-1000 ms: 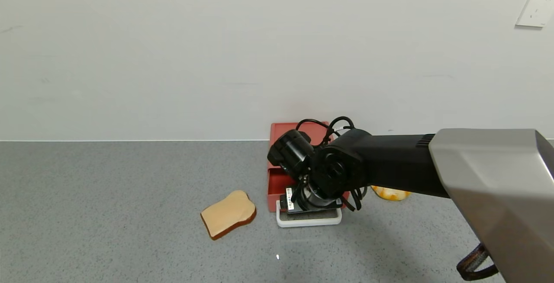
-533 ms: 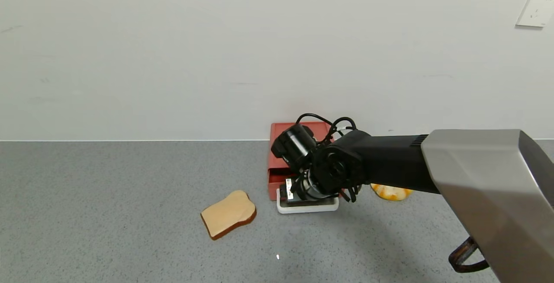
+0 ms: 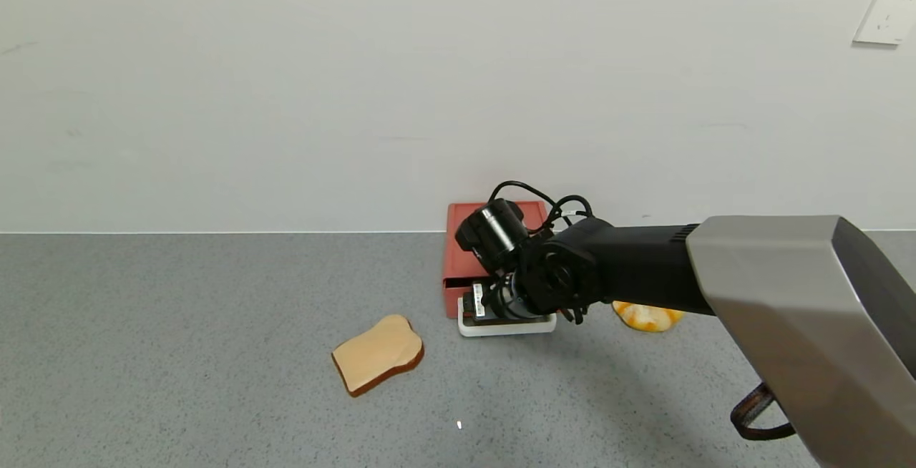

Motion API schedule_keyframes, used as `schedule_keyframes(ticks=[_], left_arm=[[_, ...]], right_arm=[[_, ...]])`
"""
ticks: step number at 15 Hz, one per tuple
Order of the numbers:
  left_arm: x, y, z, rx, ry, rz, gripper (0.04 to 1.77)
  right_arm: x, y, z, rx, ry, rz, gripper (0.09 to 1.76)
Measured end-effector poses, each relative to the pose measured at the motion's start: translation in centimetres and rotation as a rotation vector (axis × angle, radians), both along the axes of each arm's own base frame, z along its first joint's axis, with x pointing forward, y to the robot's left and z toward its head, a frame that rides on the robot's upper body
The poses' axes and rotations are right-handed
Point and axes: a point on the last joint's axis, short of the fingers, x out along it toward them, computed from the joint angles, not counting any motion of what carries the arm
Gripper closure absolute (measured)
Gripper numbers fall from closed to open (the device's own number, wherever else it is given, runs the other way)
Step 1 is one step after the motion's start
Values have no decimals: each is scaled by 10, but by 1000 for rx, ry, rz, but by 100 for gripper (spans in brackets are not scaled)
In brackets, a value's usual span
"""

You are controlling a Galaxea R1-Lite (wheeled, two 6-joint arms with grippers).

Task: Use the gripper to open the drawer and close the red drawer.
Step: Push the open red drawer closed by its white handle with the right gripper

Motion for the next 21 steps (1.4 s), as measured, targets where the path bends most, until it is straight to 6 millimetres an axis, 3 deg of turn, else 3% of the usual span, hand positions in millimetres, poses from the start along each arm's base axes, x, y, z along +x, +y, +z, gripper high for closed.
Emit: schedule_keyframes(ticks=[6,13,17,21], left_arm=[[0,0,0,-1,0,1,9],[0,0,0,-2,0,1,9],[0,0,0,-1,0,1,9],[0,0,0,-3,-1,3,9]], right_arm=[[12,-2,-3,9,-52,12,14],[12,-4,-1,4,-50,16,14],[-1,-12,30,3,-65,53,14],[-35,-41,94,52,-118,160,14]])
